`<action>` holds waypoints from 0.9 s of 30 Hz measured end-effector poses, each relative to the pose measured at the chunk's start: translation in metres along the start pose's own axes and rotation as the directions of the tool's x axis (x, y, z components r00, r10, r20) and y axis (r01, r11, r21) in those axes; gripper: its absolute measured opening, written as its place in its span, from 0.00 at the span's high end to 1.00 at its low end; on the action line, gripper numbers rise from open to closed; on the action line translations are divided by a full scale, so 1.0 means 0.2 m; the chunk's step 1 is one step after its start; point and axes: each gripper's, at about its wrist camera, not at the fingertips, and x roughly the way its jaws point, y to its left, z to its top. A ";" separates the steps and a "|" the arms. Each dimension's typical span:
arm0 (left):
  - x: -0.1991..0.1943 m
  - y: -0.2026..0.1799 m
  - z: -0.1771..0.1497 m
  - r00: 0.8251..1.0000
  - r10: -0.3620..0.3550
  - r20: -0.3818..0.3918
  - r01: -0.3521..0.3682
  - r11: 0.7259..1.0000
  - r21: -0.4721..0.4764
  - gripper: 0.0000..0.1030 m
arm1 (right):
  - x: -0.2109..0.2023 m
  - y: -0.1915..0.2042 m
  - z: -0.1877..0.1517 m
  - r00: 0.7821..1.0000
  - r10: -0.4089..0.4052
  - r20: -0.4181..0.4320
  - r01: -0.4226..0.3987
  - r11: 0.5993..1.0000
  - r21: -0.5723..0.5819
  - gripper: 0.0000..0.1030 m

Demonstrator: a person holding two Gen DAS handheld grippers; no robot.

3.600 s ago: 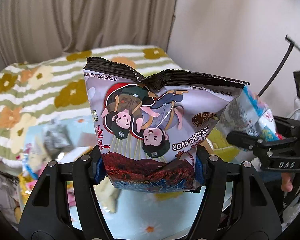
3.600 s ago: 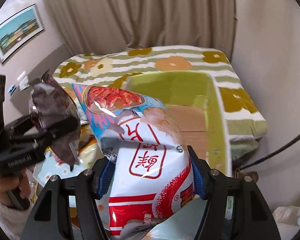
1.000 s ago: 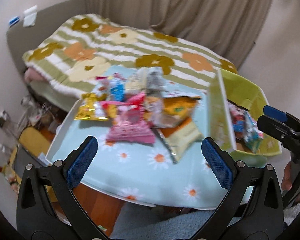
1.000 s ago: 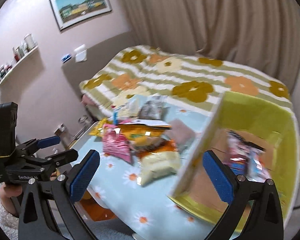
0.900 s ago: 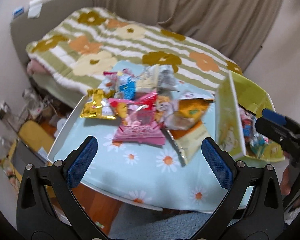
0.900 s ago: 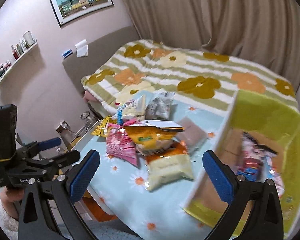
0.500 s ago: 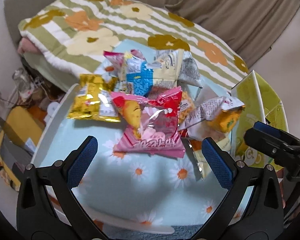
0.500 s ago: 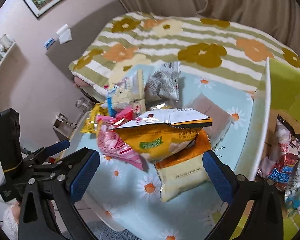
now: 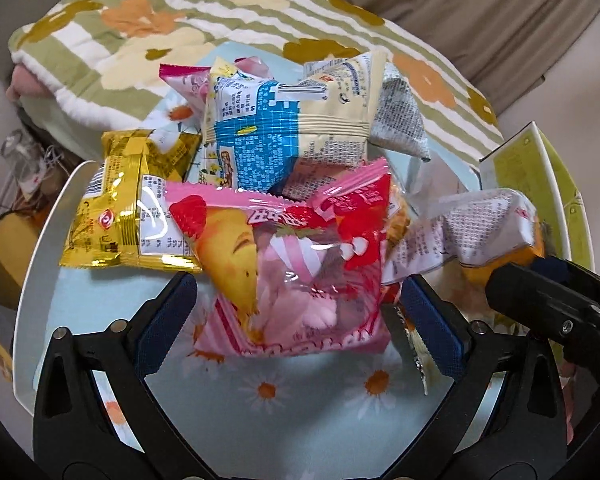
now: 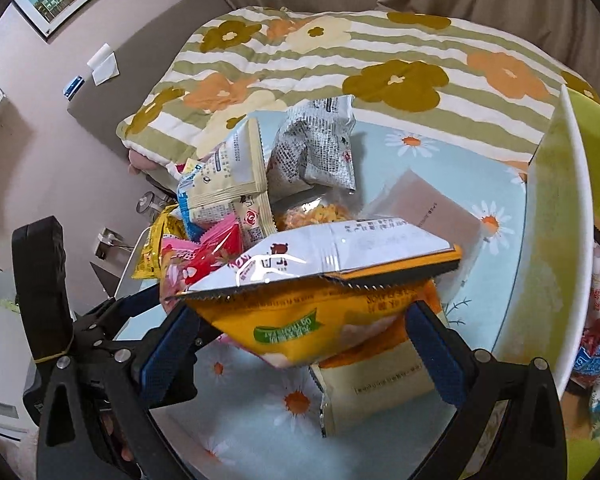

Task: Organize snacks
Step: 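Grasp the pink strawberry packet with the left tool while the right tool grasps the orange-white bag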

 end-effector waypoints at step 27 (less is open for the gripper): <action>-0.06 0.04 -0.02 0.999 -0.040 -0.011 0.041 0.996 0.083 0.32 | 0.13 -0.01 0.01 0.996 -0.075 -0.040 0.074 0.997 -0.021 0.18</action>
